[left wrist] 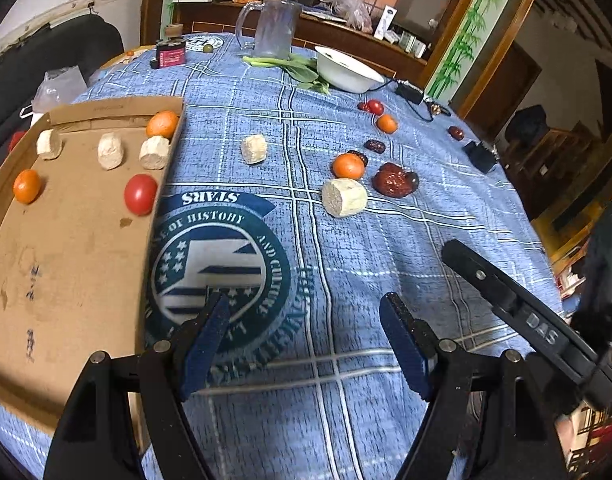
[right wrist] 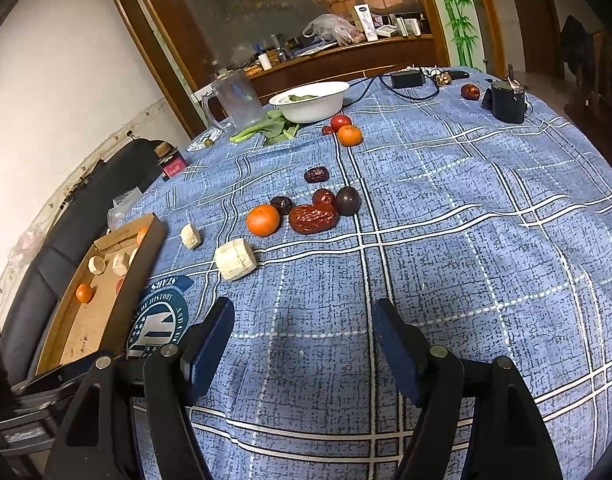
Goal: Organize fruits
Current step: 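Move both open tools over the remaining items on the cloth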
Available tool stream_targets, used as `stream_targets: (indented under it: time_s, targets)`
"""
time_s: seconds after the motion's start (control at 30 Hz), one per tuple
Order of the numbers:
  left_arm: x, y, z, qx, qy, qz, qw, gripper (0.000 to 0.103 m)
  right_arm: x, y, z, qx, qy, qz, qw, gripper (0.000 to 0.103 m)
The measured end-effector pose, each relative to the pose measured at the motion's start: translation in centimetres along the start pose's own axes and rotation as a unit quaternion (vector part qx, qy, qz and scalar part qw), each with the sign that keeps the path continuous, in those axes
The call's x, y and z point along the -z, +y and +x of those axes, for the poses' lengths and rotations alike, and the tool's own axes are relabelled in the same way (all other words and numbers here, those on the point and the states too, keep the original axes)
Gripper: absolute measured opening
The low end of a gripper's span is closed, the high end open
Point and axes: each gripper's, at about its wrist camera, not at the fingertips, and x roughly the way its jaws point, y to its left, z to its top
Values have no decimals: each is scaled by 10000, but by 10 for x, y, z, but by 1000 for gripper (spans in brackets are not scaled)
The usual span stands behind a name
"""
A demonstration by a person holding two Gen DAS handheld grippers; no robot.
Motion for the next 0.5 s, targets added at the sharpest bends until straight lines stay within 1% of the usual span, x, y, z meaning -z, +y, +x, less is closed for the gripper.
stream_targets:
  time_s: [0.17,0.27,0.4,0.5]
  targets:
    - [-10,-2,13,3,79,36,10000,76,-2,-1,1,-35,30,30,10000,76]
    - [-19,-5,19,90,120,24,9999,76,-6,-3,0,-43,19,45,10000,76]
    - [-35,-6,20,154,30,-7,9999,76,-15,-5,-1,-64,34,1,10000,76]
    - [-49,1,18,284,-64,-234,9993,77,-25,-9,-4,2,-24,-29,10000,76]
